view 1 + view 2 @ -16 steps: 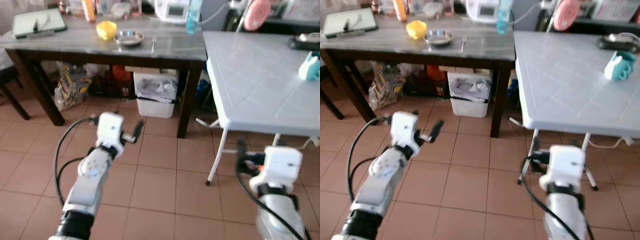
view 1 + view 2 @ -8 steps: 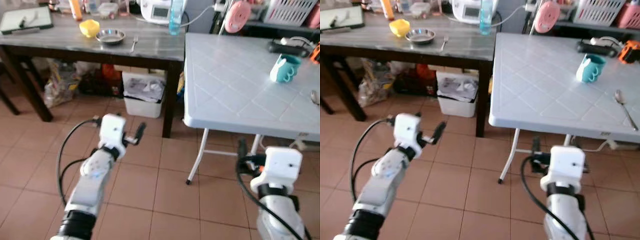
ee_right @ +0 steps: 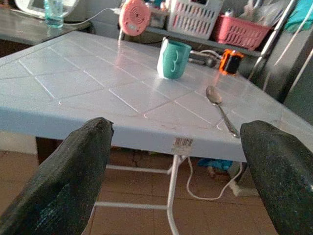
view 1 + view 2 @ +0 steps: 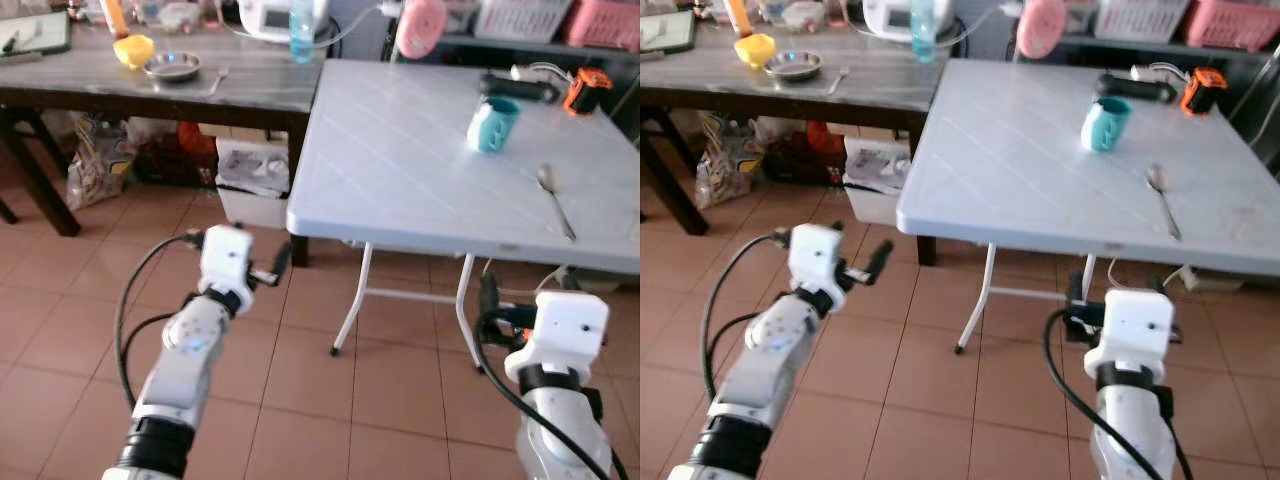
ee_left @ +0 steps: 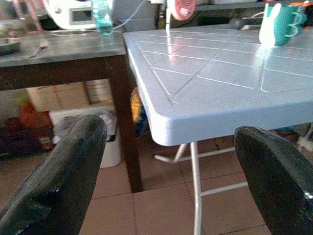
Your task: Setting the table
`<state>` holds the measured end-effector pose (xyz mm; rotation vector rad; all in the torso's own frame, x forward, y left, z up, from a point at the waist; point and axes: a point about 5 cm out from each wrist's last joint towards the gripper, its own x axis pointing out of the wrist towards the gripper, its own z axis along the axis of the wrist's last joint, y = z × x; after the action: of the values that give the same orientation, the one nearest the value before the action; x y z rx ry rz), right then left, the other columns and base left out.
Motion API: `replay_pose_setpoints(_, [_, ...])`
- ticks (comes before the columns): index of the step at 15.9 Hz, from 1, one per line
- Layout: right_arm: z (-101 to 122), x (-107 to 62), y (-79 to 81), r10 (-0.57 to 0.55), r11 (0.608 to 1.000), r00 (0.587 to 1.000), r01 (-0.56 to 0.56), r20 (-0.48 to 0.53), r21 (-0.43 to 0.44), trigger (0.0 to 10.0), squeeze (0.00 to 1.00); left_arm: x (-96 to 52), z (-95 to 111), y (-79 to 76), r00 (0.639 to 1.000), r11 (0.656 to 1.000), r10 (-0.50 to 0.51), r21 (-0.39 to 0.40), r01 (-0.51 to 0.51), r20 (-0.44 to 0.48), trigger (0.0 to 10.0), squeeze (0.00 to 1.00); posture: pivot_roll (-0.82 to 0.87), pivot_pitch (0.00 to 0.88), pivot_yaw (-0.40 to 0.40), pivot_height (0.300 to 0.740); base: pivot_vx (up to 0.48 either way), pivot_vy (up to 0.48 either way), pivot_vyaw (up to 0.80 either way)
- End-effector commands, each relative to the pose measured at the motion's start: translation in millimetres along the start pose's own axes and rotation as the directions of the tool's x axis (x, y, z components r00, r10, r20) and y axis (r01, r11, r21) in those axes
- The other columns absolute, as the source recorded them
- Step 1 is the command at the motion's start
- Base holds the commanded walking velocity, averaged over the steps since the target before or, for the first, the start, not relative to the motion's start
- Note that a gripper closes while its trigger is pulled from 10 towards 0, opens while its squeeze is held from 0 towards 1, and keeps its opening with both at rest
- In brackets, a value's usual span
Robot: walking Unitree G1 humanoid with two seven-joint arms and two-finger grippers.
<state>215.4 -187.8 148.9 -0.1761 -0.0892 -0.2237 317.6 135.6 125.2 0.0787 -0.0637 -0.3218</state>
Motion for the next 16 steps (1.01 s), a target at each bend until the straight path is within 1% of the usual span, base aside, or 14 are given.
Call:
replay_pose_setpoints(1, [3.7, 0.9, -3.0, -0.008, 1.0, 1.0, 0.008, 0.015, -0.012, 10.0, 0.0, 3.7, 5.6, -3.8, 1.0, 1.0, -0.026, -0.007, 0.026, 0.016, 10.0, 0.0, 0.01, 0.096, 0.013, 0.74, 0.0, 0.0, 0.0])
replay_pose_setpoints(4, [3.4, 1.8, -2.3, -0.012, 1.0, 1.0, 0.012, 0.017, -0.011, 10.0, 0.0, 3.7, 5.0, -2.9, 1.0, 1.0, -0.025, -0.005, 0.026, 0.013, 10.0, 0.0, 0.01, 0.089, 0.017, 0.74, 0.0, 0.0, 0.0])
replay_pose_setpoints(11, [2.4, 1.7, 3.0, -0.014, 1.0, 1.0, 0.014, 0.019, 0.004, 10.0, 0.0, 5.3, 7.6, 0.4, 0.999, 0.999, -0.031, 0.015, 0.031, 0.011, 10.0, 0.0, 0.02, 0.097, 0.035, 0.74, 0.0, -0.48, 0.0])
replay_pose_setpoints(14, [2.8, 1.6, 2.0, -0.016, 1.0, 1.0, 0.016, 0.02, 0.004, 10.0, 0.0, 7.0, 8.3, -0.6, 0.999, 0.999, -0.032, 0.018, 0.032, 0.019, 10.0, 0.0, 0.02, 0.093, 0.031, 0.74, 0.0, -0.454, 0.0])
replay_pose_setpoints(16, [3.2, 2.0, 1.3, -0.016, 1.0, 1.0, 0.016, 0.022, 0.001, 10.0, 0.0, 6.7, 10.3, -2.0, 0.999, 1.0, -0.03, -0.008, 0.03, 0.041, 10.0, 0.0, 0.02, 0.095, 0.029, 0.74, 0.0, 0.0, 0.0])
